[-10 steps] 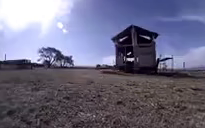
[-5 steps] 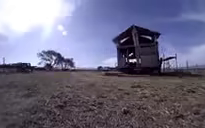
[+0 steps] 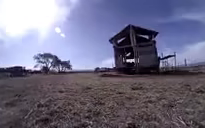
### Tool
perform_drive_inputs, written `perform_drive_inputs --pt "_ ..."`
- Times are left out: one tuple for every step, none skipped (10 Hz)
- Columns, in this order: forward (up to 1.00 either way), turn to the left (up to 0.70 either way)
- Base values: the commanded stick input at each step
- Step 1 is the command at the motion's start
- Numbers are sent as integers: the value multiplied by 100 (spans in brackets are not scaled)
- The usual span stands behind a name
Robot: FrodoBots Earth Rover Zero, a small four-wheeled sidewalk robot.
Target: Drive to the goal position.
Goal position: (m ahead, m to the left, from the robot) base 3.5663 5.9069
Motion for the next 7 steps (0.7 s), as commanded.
perform_drive_inputs --pt "70 0" --pt "70 0" --pt "70 0" --pt "70 0" --pt "70 0" --pt "70 0" --pt "70 0"
